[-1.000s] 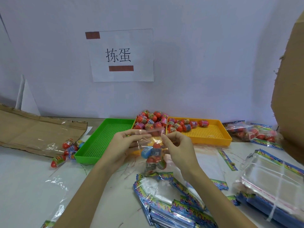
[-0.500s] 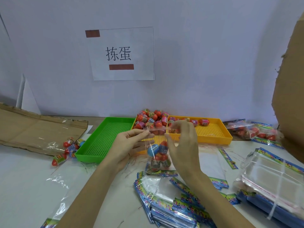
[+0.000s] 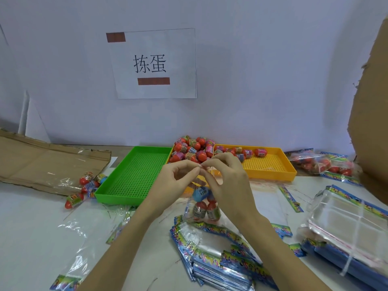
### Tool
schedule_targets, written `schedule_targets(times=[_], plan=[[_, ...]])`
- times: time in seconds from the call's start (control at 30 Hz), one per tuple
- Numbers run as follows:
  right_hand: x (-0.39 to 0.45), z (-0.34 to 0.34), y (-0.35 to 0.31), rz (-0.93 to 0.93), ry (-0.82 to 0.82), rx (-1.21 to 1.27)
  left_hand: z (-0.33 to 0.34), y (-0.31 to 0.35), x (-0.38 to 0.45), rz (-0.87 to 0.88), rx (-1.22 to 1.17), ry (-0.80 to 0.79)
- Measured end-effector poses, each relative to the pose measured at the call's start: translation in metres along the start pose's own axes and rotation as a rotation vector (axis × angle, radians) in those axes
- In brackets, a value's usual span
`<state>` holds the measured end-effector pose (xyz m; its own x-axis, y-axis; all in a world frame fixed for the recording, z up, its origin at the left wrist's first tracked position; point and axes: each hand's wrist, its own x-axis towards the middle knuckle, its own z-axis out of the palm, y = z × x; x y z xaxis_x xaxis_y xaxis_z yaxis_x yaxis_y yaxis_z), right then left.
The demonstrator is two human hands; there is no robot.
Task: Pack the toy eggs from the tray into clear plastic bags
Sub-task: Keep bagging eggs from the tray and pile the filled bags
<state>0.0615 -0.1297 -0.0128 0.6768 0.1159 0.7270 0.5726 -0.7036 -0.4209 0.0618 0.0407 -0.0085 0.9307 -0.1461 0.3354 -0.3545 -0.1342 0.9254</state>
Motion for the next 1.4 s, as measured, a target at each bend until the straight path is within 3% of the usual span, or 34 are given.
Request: schedule_targets(times=[0.2, 0.37, 0.73, 1.0, 1.23, 1.4], plan=[[0.004, -0.007, 0.006, -0.073, -0.067, -0.03, 0.002, -0.002, -0.002, 0.066, 0.23, 0.014], [0.003, -0.008, 0.003, -0.159, -0.059, -0.085, 0.002, -0.003, -0.002, 0.08, 0.276, 0.058], [0.003, -0.008, 0.003, -0.167, -0.016, -0.095, 0.004, -0.004, -0.003, 0.078, 0.274, 0.052], [0.01, -0.011, 0.013, 0.003, 0.053, -0.065, 0.0, -0.004, 0.0, 0.07, 0.233, 0.057], [0.021, -0.034, 0.063, 0.322, 0.211, -0.134, -0.012, -0.008, 0.007, -0.071, 0.012, 0.364], [0.017, -0.027, 0.072, 0.337, 0.071, -0.137, -0.015, -0.009, 0.007, -0.096, -0.026, 0.386]])
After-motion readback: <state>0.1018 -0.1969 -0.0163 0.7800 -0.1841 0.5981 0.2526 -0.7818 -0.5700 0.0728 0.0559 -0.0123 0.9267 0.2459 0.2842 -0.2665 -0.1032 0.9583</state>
